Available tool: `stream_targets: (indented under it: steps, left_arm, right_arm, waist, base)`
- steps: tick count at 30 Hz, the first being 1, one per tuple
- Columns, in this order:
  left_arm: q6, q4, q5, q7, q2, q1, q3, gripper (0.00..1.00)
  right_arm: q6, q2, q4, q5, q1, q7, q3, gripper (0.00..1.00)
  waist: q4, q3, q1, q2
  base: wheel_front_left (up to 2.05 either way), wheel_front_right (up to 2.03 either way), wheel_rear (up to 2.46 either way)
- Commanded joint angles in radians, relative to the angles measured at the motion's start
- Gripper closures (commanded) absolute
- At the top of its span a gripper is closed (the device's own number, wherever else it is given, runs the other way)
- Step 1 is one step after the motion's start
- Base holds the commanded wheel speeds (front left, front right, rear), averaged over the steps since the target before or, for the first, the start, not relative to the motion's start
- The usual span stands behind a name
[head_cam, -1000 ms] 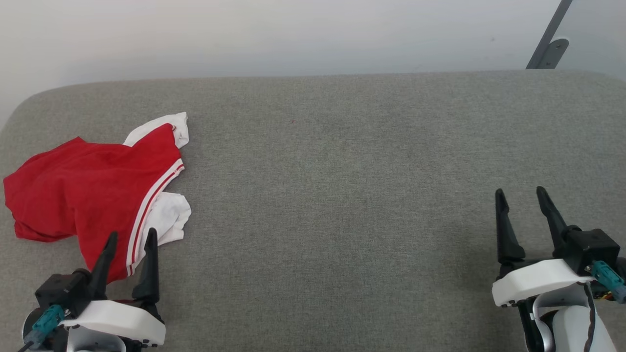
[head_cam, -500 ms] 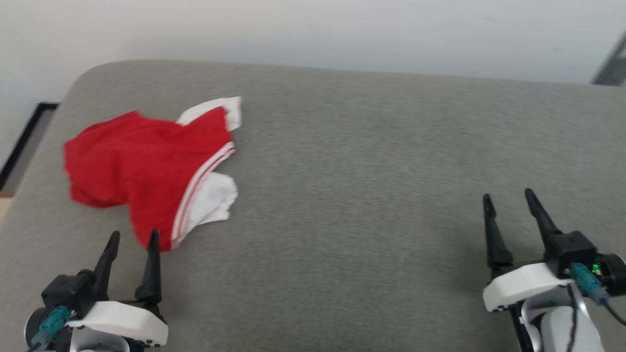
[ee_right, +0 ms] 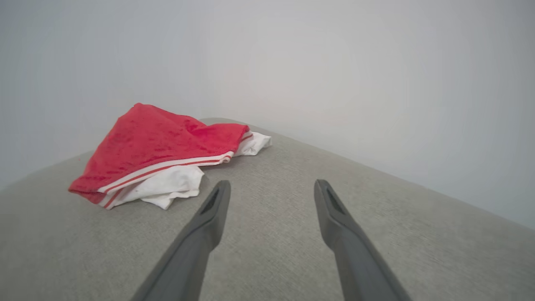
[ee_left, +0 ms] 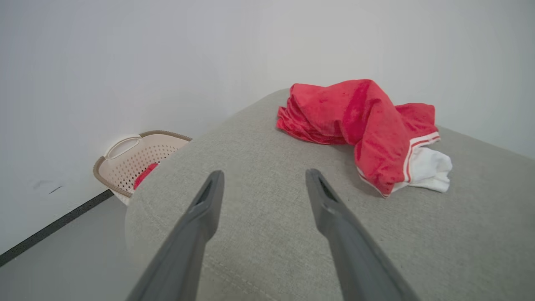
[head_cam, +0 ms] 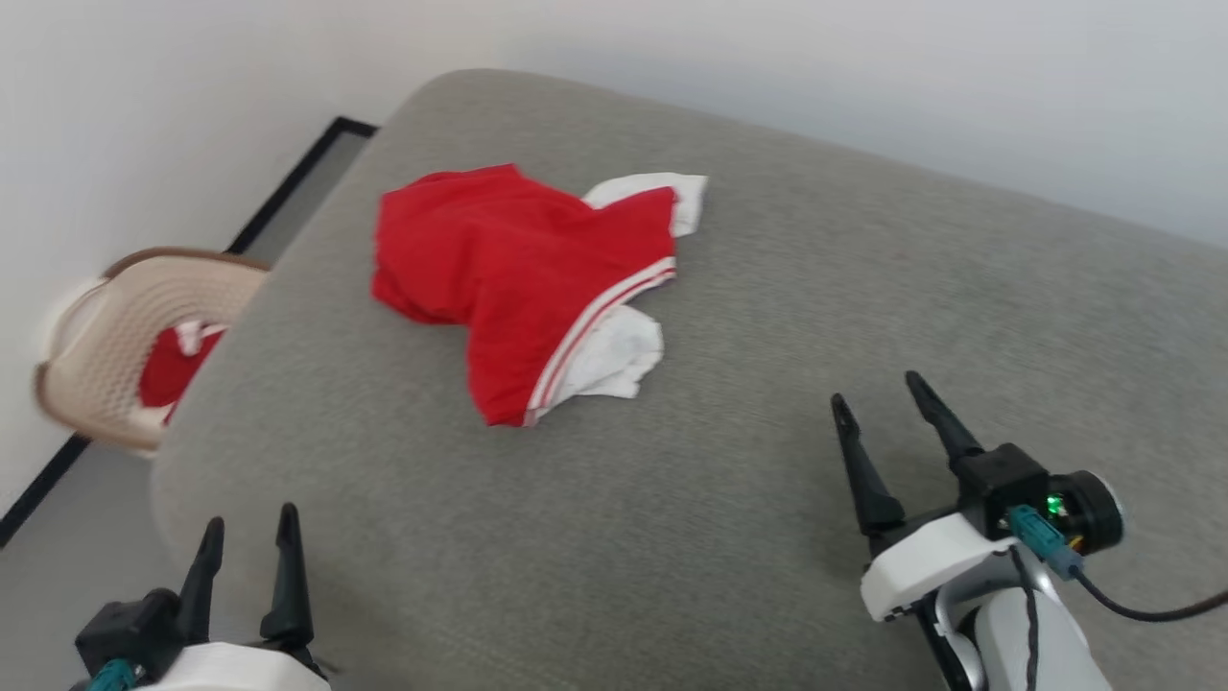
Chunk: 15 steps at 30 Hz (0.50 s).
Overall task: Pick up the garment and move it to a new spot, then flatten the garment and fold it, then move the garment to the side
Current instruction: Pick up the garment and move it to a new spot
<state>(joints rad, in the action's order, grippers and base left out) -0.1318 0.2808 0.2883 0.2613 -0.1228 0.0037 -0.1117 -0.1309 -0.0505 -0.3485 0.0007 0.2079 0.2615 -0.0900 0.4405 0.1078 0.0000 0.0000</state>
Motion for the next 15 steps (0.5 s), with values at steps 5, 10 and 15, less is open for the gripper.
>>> stream_targets:
  steps: [5,10,15]
  left_arm:
    - [0.002,-0.011,0.005,0.005,0.019,0.027,-0.024,0.0]
    - [0.002,-0.016,0.01,0.005,0.01,0.013,-0.029,0.0]
    - [0.002,-0.045,0.039,0.005,-0.083,-0.065,0.044,0.0]
  right_arm:
    - [0.0,-0.001,-0.017,0.02,0.024,0.005,-0.038,0.0]
    - [0.0,-0.002,-0.027,0.03,0.048,0.005,-0.06,0.0]
    - [0.0,-0.001,-0.01,0.043,0.067,0.005,-0.057,0.0]
  waist:
    - [0.061,0.007,0.0,0.0]
    - [0.029,0.03,0.0,0.0]
    - [-0.087,0.075,0.0,0.0]
  base:
    - [0.0,0.0,0.0]
    - [0.0,0.0,0.0]
    - [0.0,0.0,0.0]
